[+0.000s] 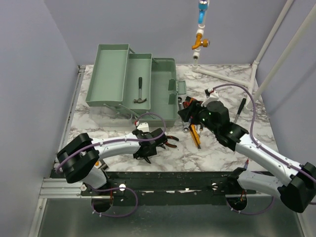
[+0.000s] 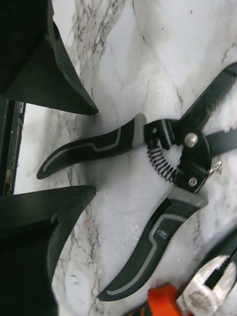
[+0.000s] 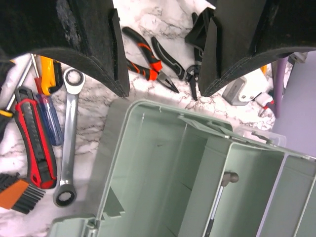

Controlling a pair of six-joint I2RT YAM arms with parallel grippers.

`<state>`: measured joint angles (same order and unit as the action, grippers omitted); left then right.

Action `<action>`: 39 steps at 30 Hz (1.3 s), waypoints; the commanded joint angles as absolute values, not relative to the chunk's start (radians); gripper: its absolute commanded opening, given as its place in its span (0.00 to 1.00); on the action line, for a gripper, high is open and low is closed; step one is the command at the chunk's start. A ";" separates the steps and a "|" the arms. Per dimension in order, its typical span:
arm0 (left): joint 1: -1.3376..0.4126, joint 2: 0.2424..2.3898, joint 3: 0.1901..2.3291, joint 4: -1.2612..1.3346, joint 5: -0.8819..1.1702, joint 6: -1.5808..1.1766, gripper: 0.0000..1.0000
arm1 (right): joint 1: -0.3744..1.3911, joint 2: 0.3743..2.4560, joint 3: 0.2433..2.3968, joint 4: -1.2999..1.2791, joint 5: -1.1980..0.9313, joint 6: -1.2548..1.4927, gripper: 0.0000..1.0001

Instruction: Pack the tool kit

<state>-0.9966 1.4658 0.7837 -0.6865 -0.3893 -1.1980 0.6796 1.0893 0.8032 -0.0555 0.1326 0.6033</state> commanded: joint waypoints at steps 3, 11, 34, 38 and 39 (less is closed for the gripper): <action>-1.038 1.556 0.793 -0.781 -0.367 -1.218 0.54 | 0.682 0.944 0.712 -0.094 0.178 0.632 0.64; -1.038 1.578 0.745 -0.716 -0.328 -1.219 0.22 | 0.682 0.886 0.704 -0.150 0.170 0.627 0.63; -1.108 1.157 0.693 -0.728 -0.410 -1.111 0.00 | 0.684 1.253 0.605 -0.011 -0.510 0.636 0.89; -1.106 1.191 0.666 -0.687 -0.384 -1.117 0.00 | 0.700 1.377 0.578 0.079 -0.546 0.716 0.89; -1.106 1.201 0.662 -0.681 -0.381 -1.122 0.00 | 0.705 1.395 0.566 0.103 -0.552 0.735 0.89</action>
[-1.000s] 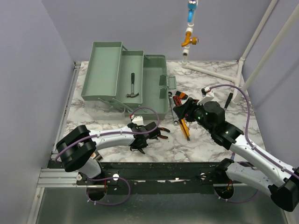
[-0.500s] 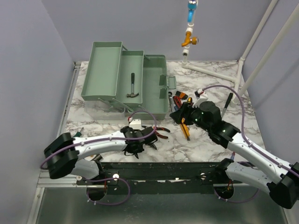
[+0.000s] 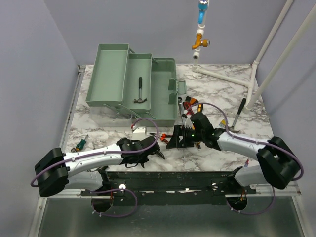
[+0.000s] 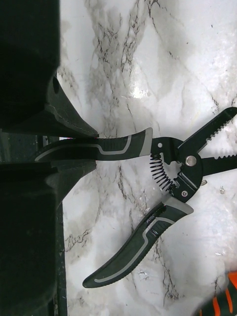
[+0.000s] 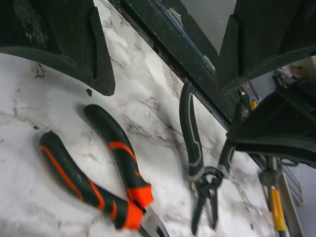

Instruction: Pack the tool kit

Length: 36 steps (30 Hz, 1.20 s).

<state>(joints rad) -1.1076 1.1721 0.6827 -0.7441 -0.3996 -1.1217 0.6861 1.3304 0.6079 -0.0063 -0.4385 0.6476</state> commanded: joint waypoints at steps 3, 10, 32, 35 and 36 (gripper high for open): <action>-1.106 1.216 0.649 -0.654 -0.360 -1.123 0.00 | 0.721 1.435 0.532 0.192 -0.568 0.801 0.89; -1.106 1.210 0.631 -0.582 -0.308 -1.095 0.00 | 0.766 1.539 0.513 0.351 -0.567 0.901 0.84; -1.092 0.968 0.504 -0.457 -0.214 -1.024 0.42 | 0.848 1.602 0.584 0.347 -0.527 0.960 0.01; -1.091 0.888 0.506 -0.484 -0.210 -1.018 0.55 | 0.848 1.550 0.634 0.209 -0.502 0.894 0.01; -1.091 0.860 0.504 -0.492 -0.210 -1.016 0.59 | 0.848 1.526 0.650 0.173 -0.495 0.873 0.01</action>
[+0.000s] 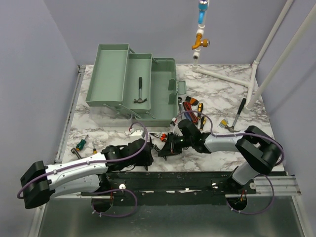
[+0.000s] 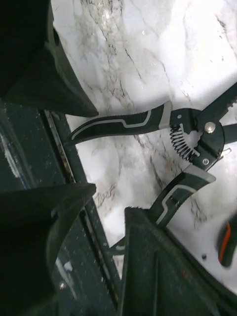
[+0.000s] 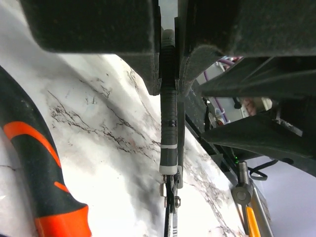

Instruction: Pack the tool kit

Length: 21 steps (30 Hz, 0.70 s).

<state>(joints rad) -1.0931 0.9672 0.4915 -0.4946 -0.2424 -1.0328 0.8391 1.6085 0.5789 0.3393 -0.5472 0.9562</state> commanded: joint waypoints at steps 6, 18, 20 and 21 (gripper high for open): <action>-1.086 0.615 0.497 -0.577 -0.250 -1.017 0.67 | 0.849 1.434 0.739 -0.066 -0.515 0.750 0.01; -1.080 0.348 0.463 -0.663 -0.308 -1.037 0.71 | 0.845 1.265 1.006 -0.417 -0.182 0.605 0.01; -1.080 0.355 0.458 -0.652 -0.299 -1.036 0.71 | 0.845 1.255 1.068 -0.455 -0.110 0.581 0.01; -1.080 0.362 0.458 -0.648 -0.296 -1.035 0.71 | 0.846 1.252 1.100 -0.477 -0.065 0.576 0.01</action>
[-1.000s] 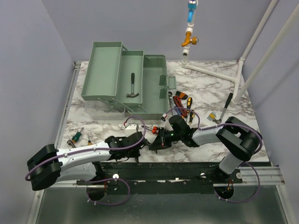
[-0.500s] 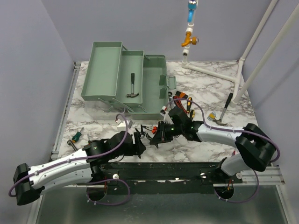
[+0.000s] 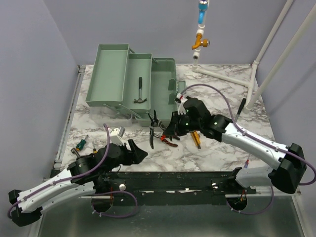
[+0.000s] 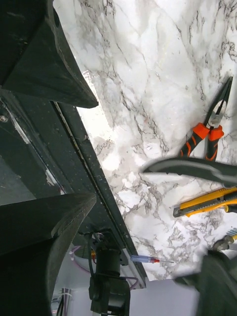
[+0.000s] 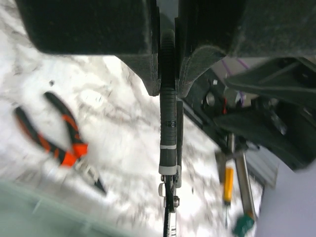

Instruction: Pack the tool kit

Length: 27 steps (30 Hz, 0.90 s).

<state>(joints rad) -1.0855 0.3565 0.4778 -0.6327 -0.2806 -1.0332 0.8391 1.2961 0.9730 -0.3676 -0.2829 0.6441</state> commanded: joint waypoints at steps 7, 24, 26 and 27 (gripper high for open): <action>-1.078 0.448 0.461 -0.607 -0.287 -1.016 0.71 | 0.829 1.329 1.295 -0.555 0.370 0.569 0.01; -1.071 0.482 0.427 -0.563 -0.242 -1.012 0.72 | 0.720 1.892 1.639 -0.460 0.150 0.577 0.01; -1.072 0.474 0.419 -0.564 -0.239 -1.017 0.72 | 0.681 1.925 1.625 -0.420 0.040 0.619 0.01; -1.072 0.470 0.414 -0.562 -0.237 -1.019 0.72 | 0.661 1.935 1.604 -0.385 -0.020 0.646 0.01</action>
